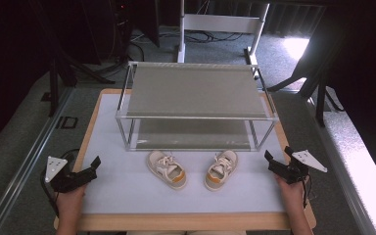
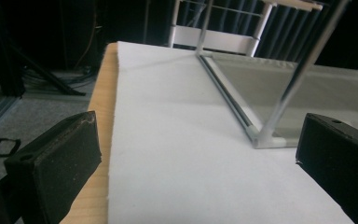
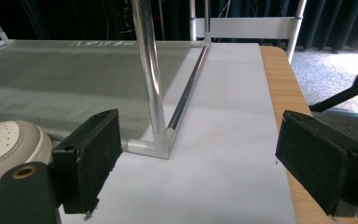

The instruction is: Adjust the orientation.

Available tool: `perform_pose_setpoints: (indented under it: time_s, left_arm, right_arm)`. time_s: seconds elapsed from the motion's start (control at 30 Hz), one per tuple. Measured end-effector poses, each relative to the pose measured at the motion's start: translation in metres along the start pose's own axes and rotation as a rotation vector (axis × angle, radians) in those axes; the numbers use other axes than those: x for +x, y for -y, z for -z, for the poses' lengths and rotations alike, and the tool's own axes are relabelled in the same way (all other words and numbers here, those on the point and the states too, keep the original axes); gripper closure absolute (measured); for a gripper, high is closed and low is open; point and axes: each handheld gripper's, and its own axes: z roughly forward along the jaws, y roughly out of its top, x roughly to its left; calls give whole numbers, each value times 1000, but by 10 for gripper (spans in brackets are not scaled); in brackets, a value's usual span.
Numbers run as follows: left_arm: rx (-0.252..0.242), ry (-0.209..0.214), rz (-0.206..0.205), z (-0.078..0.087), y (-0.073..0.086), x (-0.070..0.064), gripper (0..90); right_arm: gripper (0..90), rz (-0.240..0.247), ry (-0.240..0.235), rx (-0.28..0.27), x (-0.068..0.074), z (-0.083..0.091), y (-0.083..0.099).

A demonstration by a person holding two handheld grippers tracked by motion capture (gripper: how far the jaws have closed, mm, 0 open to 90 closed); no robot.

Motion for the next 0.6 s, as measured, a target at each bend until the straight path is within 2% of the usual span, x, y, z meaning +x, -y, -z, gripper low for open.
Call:
perform_pose_setpoints:
  time_s: [0.03, 0.07, 0.1, 0.13, 0.17, 0.2, 0.23, 0.27, 0.37, 0.4, 0.43, 0.47, 0.53, 0.57, 0.6]
  left_arm:
    - [0, 0, 0, 0, 0, 0, 0]
    - [35, 25, -24, -1, -4, -3, 0]
    - [35, 25, -24, -1, -4, -3, 0]
    - [58, 44, -37, -2, -6, -5, 0]
    - [104, 80, -64, -3, -10, -8, 0]
    - [113, 76, -84, -3, -12, -10, 0]
    - [113, 76, -84, -3, -12, -10, 0]
    - [138, 104, -107, -3, -17, -13, 0]
    - [145, 108, -123, -2, -22, -14, 0]
    - [172, 117, -134, -2, -28, -15, 0]
    - [172, 117, -134, -2, -28, -15, 0]
    - [206, 123, -149, -3, -32, -15, 0]
    - [241, 127, -169, -3, -36, -16, 0]
    - [241, 127, -169, -3, -36, -16, 0]
    - [258, 114, -188, -2, -39, -16, 0]
  right_arm:
    - [135, 2, 4, 2, 0, 0, 0]
    - [134, 3, 3, 3, 0, 0, 0]
    - [134, 3, 3, 3, 0, 0, 0]
    - [134, 5, -1, 3, 1, 0, 0]
    - [135, 10, 2, 2, 1, 0, 0]
    - [134, 12, -1, 3, 1, 0, 0]
    - [134, 12, -1, 3, 1, 0, 0]
    - [138, 11, 0, -1, 1, 0, 0]
    - [141, 12, -7, 0, 1, 0, 0]
    - [141, 13, -8, 0, 1, 0, 0]
    - [141, 13, -8, 0, 1, 0, 0]
    - [141, 13, -8, 2, 1, 0, 0]
    - [141, 13, -9, 3, 1, 0, 0]
    - [141, 13, -9, 3, 1, 0, 0]
    - [142, 13, -8, 3, 1, 0, 0]
